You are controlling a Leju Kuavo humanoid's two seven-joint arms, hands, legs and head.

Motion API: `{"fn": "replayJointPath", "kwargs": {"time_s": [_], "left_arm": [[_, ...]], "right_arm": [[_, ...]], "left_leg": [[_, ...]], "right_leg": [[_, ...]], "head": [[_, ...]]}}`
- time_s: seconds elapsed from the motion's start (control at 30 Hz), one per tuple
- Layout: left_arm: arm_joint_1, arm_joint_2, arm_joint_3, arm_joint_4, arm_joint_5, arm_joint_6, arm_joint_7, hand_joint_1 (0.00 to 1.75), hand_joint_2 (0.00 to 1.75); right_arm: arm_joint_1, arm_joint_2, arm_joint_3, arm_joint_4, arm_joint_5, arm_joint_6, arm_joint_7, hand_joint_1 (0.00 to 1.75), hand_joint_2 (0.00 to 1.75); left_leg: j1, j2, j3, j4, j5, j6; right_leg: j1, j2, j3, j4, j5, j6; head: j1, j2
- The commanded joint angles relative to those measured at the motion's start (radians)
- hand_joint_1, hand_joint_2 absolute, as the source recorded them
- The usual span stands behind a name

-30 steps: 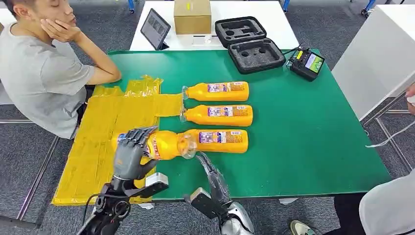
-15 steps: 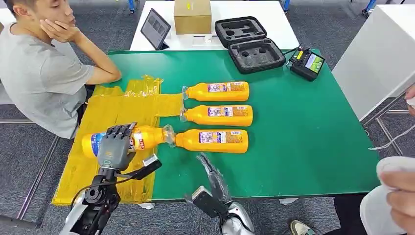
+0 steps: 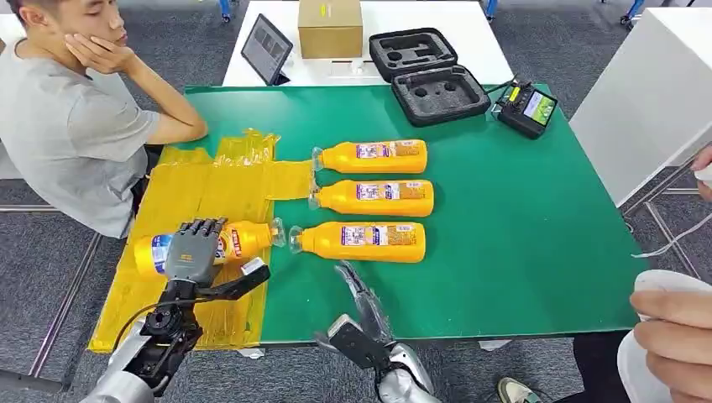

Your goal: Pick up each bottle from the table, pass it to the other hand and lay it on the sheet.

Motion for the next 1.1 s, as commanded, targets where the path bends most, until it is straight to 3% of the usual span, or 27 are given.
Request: {"fn": "replayJointPath", "kwargs": {"time_s": [0.03,0.07,0.1,0.7,1.1], "left_arm": [[-0.074,0.006,-0.040,0.167,0.083,-0.091,-0.061,0.56,1.75],[-0.074,0.006,-0.040,0.167,0.083,-0.091,-0.061,0.56,1.75],[-0.078,0.004,-0.042,0.173,0.103,-0.117,-0.075,0.03,1.75],[-0.087,0.007,-0.104,0.154,0.136,-0.153,-0.089,0.00,1.75],[0.218,0.065,-0.231,-0.511,0.254,-0.138,-0.149,0.00,1.75]], "right_arm": [[-0.053,-0.008,0.026,0.084,-0.021,0.011,0.000,0.00,1.75],[-0.053,-0.008,0.026,0.084,-0.021,0.011,0.000,0.00,1.75],[-0.056,-0.010,0.024,0.089,-0.028,0.017,0.000,0.00,1.75],[-0.071,-0.025,0.021,0.113,-0.049,0.012,0.000,0.00,1.75],[-0.036,-0.035,0.035,0.080,-0.045,-0.034,0.000,0.00,1.75]], "left_leg": [[0.001,-0.002,0.003,0.000,-0.001,-0.002],[0.000,-0.002,0.003,-0.001,0.000,-0.001],[0.001,-0.002,0.004,0.000,-0.001,-0.002],[0.000,-0.005,0.004,-0.001,0.002,-0.001],[0.001,-0.004,0.003,0.000,0.001,-0.001]], "right_leg": [[0.001,-0.001,0.004,0.000,-0.002,-0.001],[0.000,-0.001,0.003,0.000,-0.001,-0.001],[0.001,-0.002,0.005,0.000,-0.001,-0.001],[0.000,-0.005,0.007,-0.001,0.000,-0.001],[0.000,-0.005,0.005,0.000,-0.001,-0.001]], "head": [[0.000,0.000],[0.000,0.000],[0.000,0.000],[0.000,0.000],[0.000,0.000]]}}
